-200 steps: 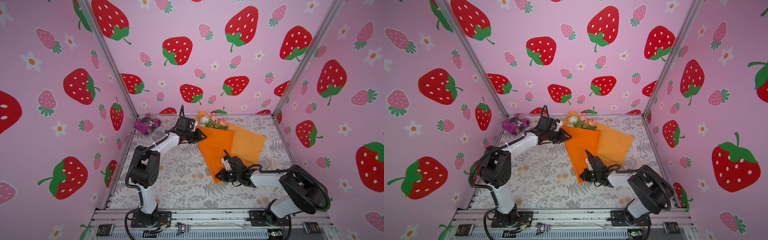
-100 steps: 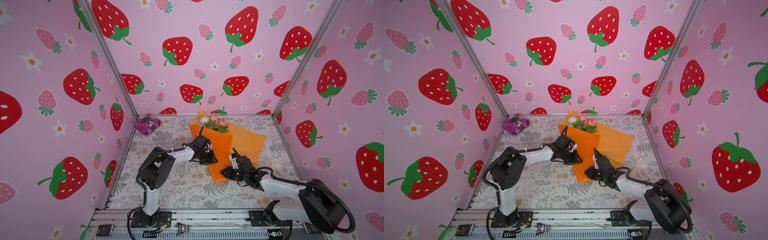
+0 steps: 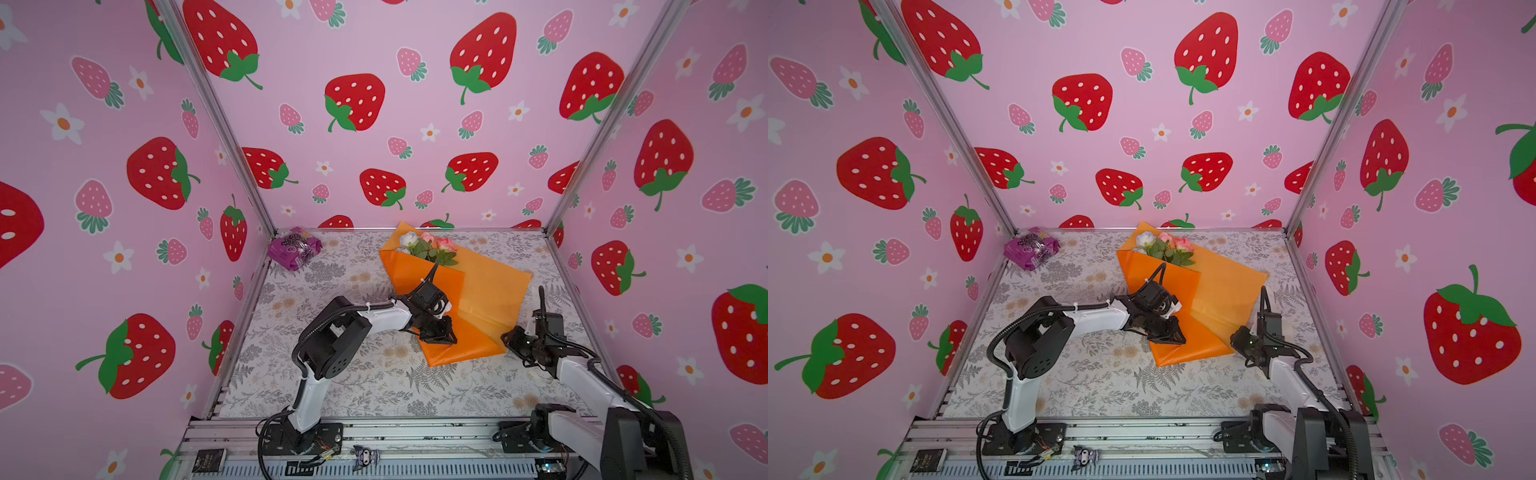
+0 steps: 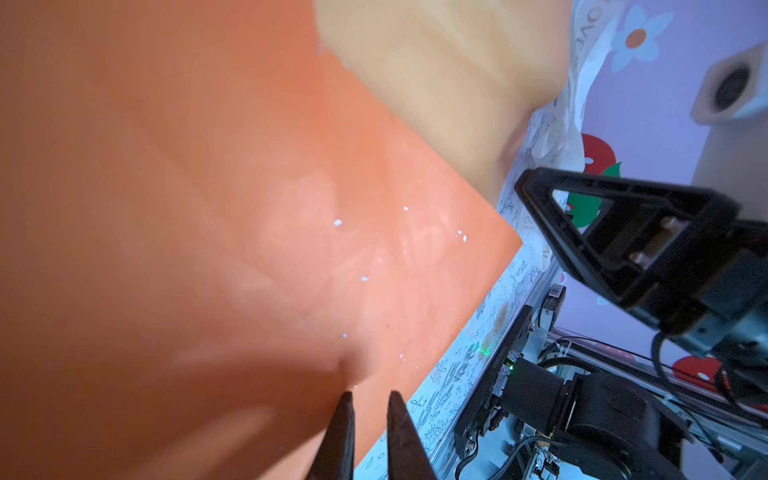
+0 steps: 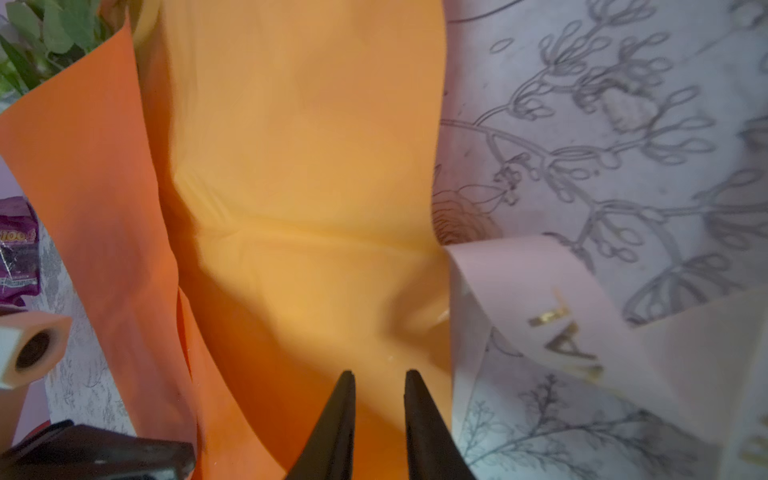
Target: Tie the bouquet of fake flowers
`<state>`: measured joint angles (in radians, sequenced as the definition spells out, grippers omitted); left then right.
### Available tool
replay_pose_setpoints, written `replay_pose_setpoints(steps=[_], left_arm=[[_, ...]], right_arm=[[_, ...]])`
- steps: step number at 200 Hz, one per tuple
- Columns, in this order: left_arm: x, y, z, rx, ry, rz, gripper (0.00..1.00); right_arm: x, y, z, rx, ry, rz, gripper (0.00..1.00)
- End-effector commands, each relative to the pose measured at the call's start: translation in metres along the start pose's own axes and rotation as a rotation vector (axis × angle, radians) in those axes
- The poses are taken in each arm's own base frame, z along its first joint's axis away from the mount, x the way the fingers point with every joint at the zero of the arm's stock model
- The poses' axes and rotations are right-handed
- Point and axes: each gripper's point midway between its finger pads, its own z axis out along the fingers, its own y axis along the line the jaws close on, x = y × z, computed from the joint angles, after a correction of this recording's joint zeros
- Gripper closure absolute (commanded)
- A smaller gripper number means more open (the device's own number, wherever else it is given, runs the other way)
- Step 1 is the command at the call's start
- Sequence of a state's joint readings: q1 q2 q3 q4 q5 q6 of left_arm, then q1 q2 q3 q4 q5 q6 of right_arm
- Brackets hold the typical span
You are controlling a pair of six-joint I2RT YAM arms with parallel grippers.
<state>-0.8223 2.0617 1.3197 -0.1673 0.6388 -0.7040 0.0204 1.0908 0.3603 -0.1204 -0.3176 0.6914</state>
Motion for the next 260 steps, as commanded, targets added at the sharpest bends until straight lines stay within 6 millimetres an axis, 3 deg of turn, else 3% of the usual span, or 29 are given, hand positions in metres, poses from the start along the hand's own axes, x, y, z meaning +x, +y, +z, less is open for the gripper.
replay_pose_setpoints(steps=[1,31,84,134,186,231,260], left_arm=[[0.003,-0.004,0.007,0.01,0.048,0.002,0.83],[0.011,-0.011,0.012,0.046,0.082,0.012,0.84],[0.026,0.007,0.025,0.022,0.139,-0.008,0.87],[0.031,0.017,0.026,-0.015,0.153,0.0,0.89],[0.031,0.021,0.027,-0.031,0.151,0.002,0.9],[0.029,0.021,0.028,-0.028,0.147,0.003,0.9],[0.03,0.022,0.029,-0.026,0.151,0.002,0.9]], right_arm=[[-0.007,0.012,-0.002,-0.072,0.033,-0.059,0.72],[-0.015,0.009,0.004,-0.064,0.044,-0.067,0.68],[-0.025,0.002,0.011,-0.052,0.041,-0.08,0.61],[-0.04,0.005,0.017,-0.072,0.025,-0.093,0.56],[-0.078,0.001,0.011,-0.054,-0.046,-0.093,0.51],[-0.082,-0.011,0.021,-0.045,-0.008,-0.079,0.51],[-0.083,-0.002,0.025,-0.122,-0.002,-0.092,0.51]])
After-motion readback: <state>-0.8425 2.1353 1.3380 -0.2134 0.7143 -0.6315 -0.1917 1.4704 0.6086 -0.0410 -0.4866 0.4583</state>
